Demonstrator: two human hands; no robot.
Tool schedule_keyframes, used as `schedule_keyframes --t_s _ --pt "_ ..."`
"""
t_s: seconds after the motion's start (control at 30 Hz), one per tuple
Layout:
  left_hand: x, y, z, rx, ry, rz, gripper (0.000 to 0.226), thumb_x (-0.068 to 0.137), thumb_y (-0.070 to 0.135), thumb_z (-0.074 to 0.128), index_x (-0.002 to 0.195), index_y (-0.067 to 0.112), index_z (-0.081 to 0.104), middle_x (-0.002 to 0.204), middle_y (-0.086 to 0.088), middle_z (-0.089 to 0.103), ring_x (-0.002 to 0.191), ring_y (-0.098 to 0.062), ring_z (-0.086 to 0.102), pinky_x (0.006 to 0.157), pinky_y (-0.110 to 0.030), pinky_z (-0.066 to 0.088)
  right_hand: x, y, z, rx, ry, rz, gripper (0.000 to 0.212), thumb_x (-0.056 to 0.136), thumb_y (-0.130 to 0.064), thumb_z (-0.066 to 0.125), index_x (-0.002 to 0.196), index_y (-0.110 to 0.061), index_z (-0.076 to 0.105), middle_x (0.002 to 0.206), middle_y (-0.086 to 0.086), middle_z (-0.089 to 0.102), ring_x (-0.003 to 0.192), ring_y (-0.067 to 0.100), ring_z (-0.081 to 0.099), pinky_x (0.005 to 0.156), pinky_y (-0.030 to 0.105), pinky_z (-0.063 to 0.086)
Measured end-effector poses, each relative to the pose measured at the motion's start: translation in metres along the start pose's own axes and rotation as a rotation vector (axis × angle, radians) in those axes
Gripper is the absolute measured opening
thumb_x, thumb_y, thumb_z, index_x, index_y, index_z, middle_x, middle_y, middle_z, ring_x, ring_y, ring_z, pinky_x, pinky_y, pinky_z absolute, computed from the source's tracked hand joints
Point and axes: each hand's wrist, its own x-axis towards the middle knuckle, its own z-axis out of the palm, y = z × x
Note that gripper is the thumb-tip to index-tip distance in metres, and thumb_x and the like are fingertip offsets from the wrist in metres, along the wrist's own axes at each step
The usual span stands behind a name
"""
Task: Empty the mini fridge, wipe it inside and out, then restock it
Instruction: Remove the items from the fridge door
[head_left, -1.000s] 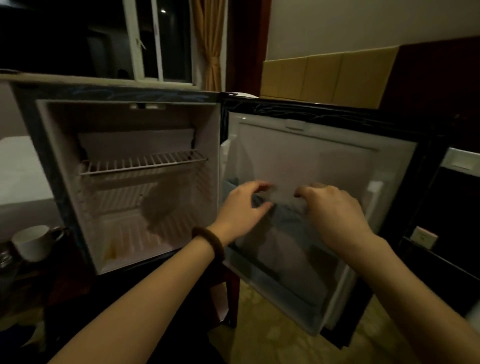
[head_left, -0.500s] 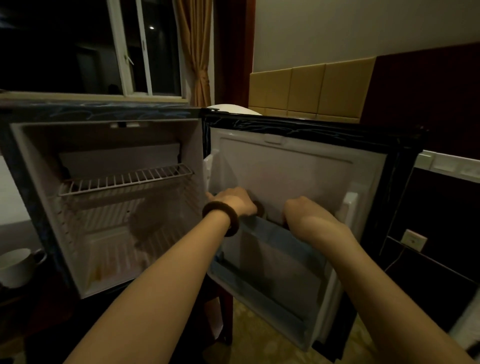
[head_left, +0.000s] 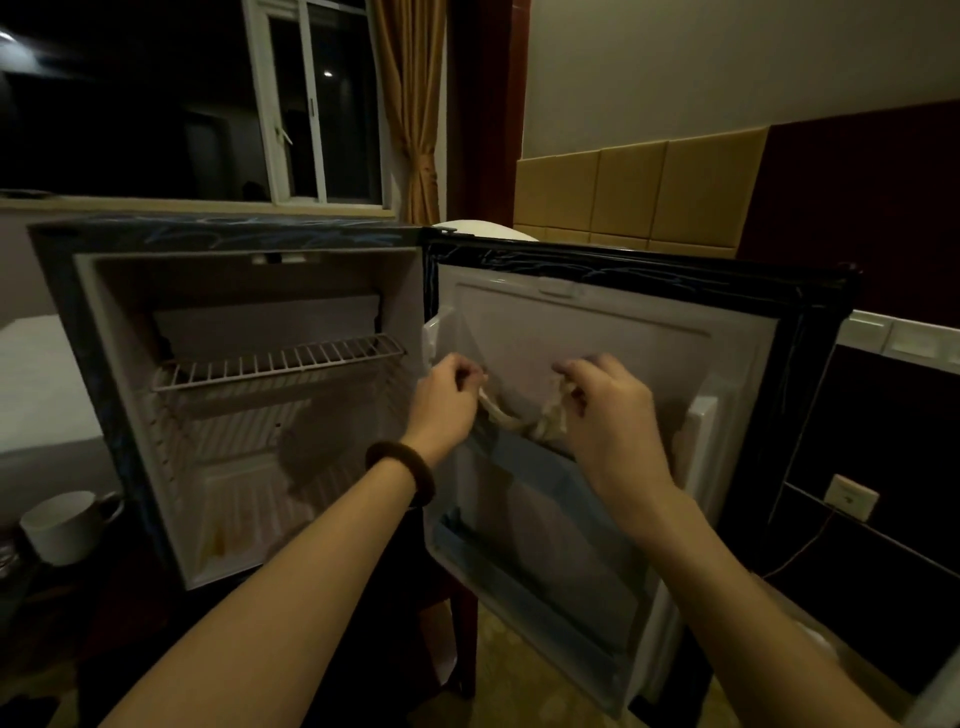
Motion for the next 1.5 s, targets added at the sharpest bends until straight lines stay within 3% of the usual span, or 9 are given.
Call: schedule_keyframes --t_s 0.07,0.17,0.4,0.7,0.97,1.1,1.23,1.33,1.5 --pt "-0.001 0.001 -0.006 -0.058 0.076 0.022 0.009 0.096 0.016 0.045 0.095 0.015 0.054 0.086 0.004 0.054 0.083 -0.012 0.052 0.064 -0.018 0.039 0.003 0.000 -0.001 0.072 0.158 -0.016 0.025 0.081 0.006 0.062 0.105 -0.001 0.066 0.099 0.010 0.063 0.086 0.013 0.058 0.075 0.003 0.036" --pt "-0.002 0.001 -0.013 -0.106 0.208 0.051 0.008 0.096 0.015 0.045 0.092 0.016 0.052 0.079 0.009 0.054 0.081 -0.014 0.056 0.066 -0.023 0.045 0.006 -0.003 0.001 0.167 0.249 -0.023 0.022 0.079 0.006 0.065 0.100 -0.001 0.067 0.093 0.007 0.064 0.084 0.007 0.054 0.076 0.007 0.042" --pt "-0.022 -0.019 -0.067 -0.127 0.394 0.125 0.006 0.092 0.011 0.052 0.090 0.015 0.055 0.078 0.010 0.057 0.076 -0.003 0.056 0.068 -0.017 0.046 0.007 -0.040 0.041 0.448 0.137 0.124 0.016 0.082 -0.001 0.065 0.096 -0.008 0.070 0.085 -0.007 0.059 0.074 0.008 0.060 0.071 0.014 0.048" --pt "-0.099 -0.113 -0.213 -0.037 0.479 -0.078 0.019 0.081 -0.002 0.065 0.076 0.017 0.061 0.070 0.007 0.061 0.061 0.009 0.056 0.062 -0.008 0.046 -0.030 -0.158 0.155 0.648 -0.266 0.174 0.007 0.080 -0.006 0.068 0.080 -0.012 0.071 0.074 0.000 0.065 0.070 0.010 0.059 0.062 0.007 0.038" --pt "-0.249 -0.195 -0.327 0.114 0.612 -0.444 0.021 0.080 0.003 0.068 0.077 0.023 0.064 0.079 -0.003 0.067 0.076 -0.014 0.062 0.071 -0.024 0.050 -0.100 -0.300 0.232 0.714 -0.774 0.024 0.008 0.085 -0.013 0.066 0.078 -0.018 0.067 0.069 -0.007 0.061 0.067 0.006 0.056 0.059 0.013 0.039" --pt "-0.334 -0.228 -0.355 0.197 0.700 -0.636 0.018 0.081 0.003 0.065 0.083 0.021 0.064 0.079 0.002 0.065 0.078 -0.012 0.061 0.069 -0.020 0.047 -0.169 -0.381 0.256 0.671 -1.008 -0.108 0.007 0.087 -0.021 0.064 0.080 -0.019 0.065 0.071 -0.006 0.062 0.069 0.010 0.060 0.066 0.030 0.051" --pt "-0.421 -0.256 -0.373 0.310 0.830 -0.818 0.013 0.080 0.011 0.067 0.080 0.023 0.066 0.080 0.003 0.067 0.079 -0.013 0.062 0.071 -0.029 0.050 -0.235 -0.447 0.268 0.628 -1.196 -0.237 0.005 0.087 -0.025 0.063 0.082 -0.023 0.064 0.078 -0.005 0.064 0.074 0.011 0.060 0.071 0.028 0.051" --pt "-0.479 -0.269 -0.382 0.378 0.895 -0.957 0.012 0.083 0.015 0.063 0.081 0.027 0.063 0.080 0.007 0.061 0.077 -0.011 0.058 0.065 -0.024 0.043 -0.281 -0.480 0.277 0.605 -1.314 -0.285 0.004 0.088 -0.022 0.062 0.086 -0.020 0.065 0.085 -0.002 0.067 0.080 0.015 0.063 0.074 0.029 0.052" --pt "-0.538 -0.288 -0.386 0.381 0.951 -1.117 0.013 0.086 0.016 0.058 0.084 0.028 0.062 0.081 0.009 0.059 0.082 -0.012 0.059 0.068 -0.027 0.047 -0.337 -0.506 0.290 0.517 -1.474 -0.354 0.008 0.090 -0.018 0.059 0.083 -0.020 0.061 0.081 -0.003 0.064 0.071 0.008 0.059 0.060 0.020 0.046"
